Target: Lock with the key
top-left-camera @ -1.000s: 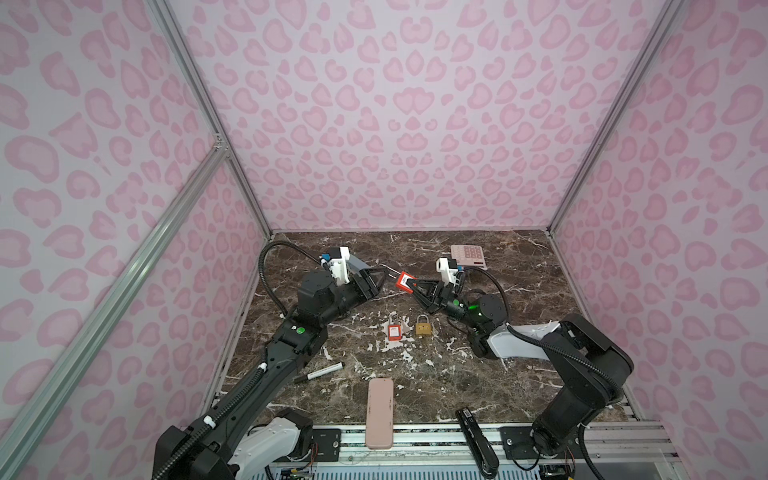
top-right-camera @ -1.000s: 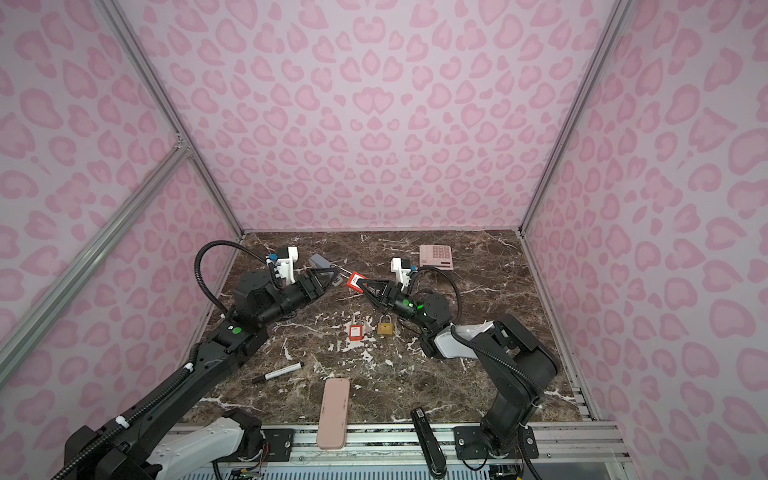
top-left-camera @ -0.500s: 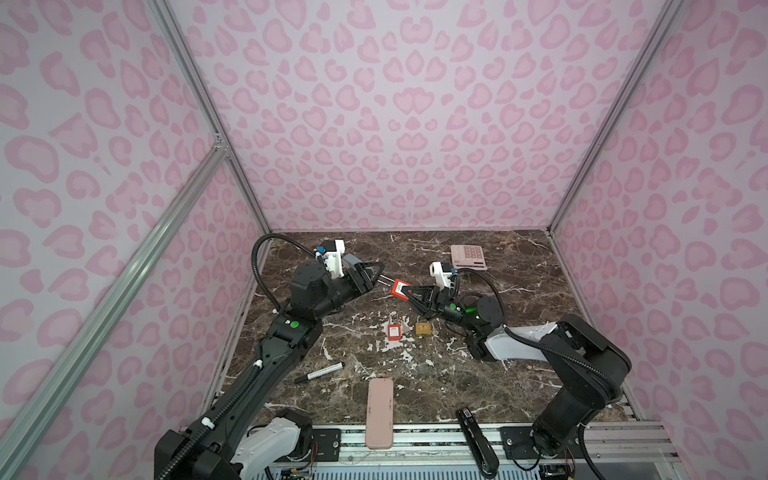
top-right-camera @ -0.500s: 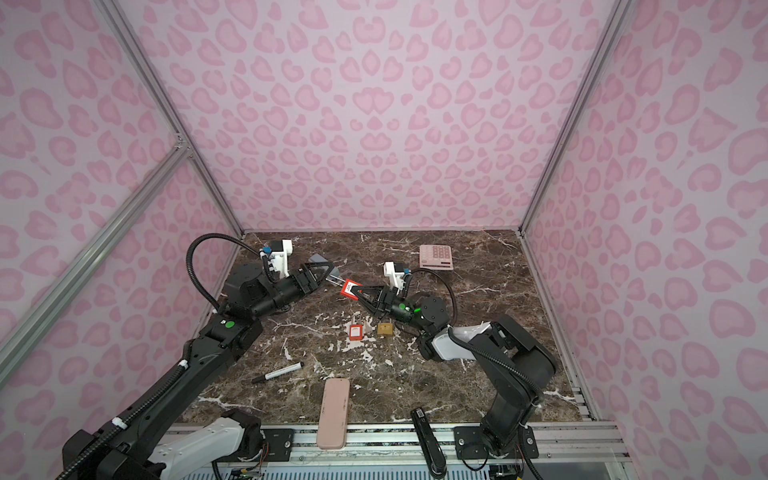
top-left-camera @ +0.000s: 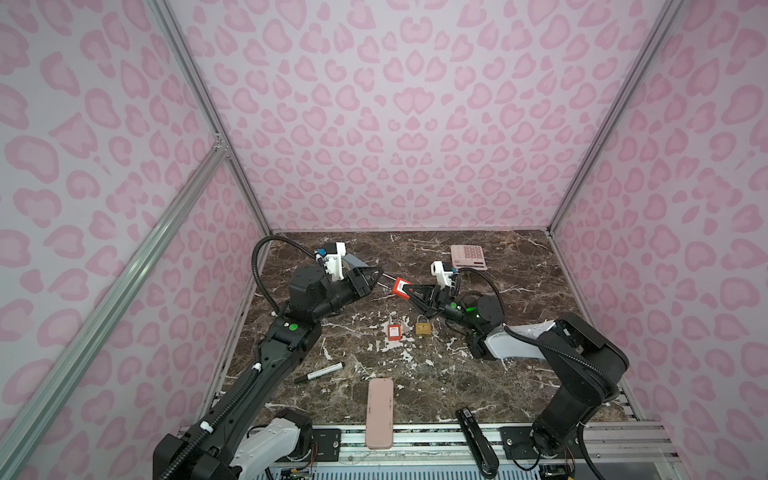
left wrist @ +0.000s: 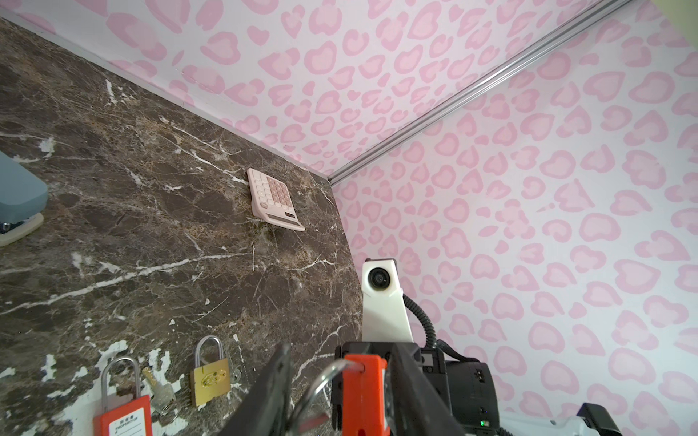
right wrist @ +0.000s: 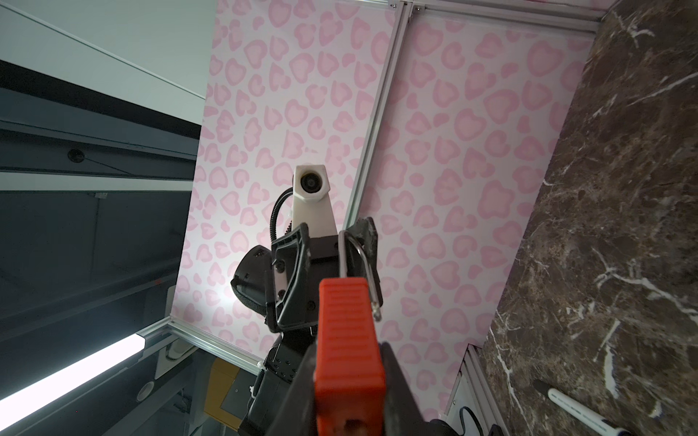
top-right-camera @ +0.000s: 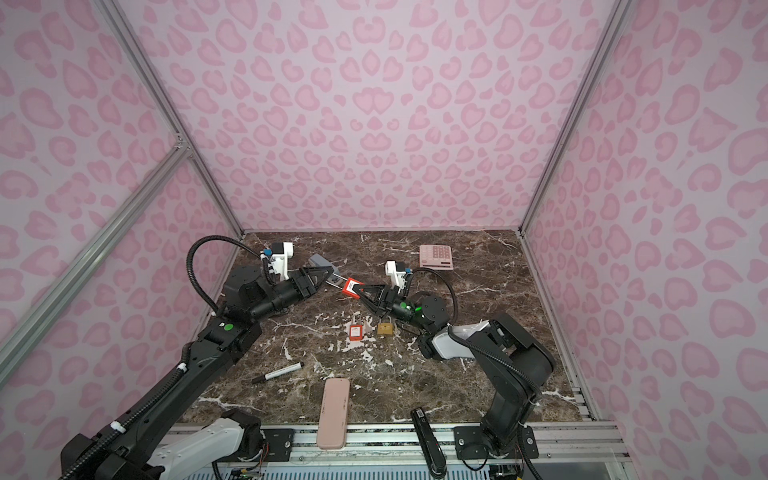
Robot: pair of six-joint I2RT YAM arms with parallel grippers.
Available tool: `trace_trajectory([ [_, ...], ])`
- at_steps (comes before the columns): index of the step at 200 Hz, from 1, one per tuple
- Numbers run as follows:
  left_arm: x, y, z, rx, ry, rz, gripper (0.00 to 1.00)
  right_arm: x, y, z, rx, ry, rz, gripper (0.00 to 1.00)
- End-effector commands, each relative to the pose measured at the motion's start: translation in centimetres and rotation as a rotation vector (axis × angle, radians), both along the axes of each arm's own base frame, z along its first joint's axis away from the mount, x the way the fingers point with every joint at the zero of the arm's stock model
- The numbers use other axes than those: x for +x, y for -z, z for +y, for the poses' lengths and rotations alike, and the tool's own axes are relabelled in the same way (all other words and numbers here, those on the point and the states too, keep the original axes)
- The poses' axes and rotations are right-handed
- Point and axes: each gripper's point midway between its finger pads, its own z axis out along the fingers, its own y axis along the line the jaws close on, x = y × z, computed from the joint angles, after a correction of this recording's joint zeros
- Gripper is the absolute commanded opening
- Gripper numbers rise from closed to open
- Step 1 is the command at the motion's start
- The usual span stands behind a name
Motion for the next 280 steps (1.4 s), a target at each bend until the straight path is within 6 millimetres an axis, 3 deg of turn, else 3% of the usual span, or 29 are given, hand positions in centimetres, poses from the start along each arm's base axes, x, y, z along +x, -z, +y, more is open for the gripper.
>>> trace_trajectory([
  [1,-0.2,-0.9,-0.1,-0.016,0.009,-0.037,0.37,-0.3,-0.8,-0.2,0.023,-0.005,-0.038,0.10],
  [31,-0.2,-0.8,0.0,-0.014,0.004,-0.034,0.23,-0.4,-0.8,-0.2,0.022,-0.007,-0.039,0.10],
  [114,-0.2,-0.3,-0.4,-0.043,0.025,-0.017,0.03,-0.4,-1.6,0.1,0.033,-0.027,-0.055,0.09],
  [182,-0.3,-0.4,-0.6,-0.058,0.040,-0.030,0.03,-1.1,-2.4,1.6,0.041,-0.110,-0.058,0.09],
  [250,-0.6,0.3,-1.5,-0.059,0.058,-0.015,0.03,-0.6,-2.3,1.7,0.044,-0.100,-0.051,0.08],
  [261,-0.7,0.2,-1.4,-0.057,0.051,-0.020,0.06,-0.5,-2.0,1.6,0.040,-0.095,-0.046,0.07],
  [280,-0.8,-0.2,-1.1,-0.056,0.036,-0.034,0.20,-0.2,-1.7,0.9,0.036,-0.076,-0.040,0.07],
])
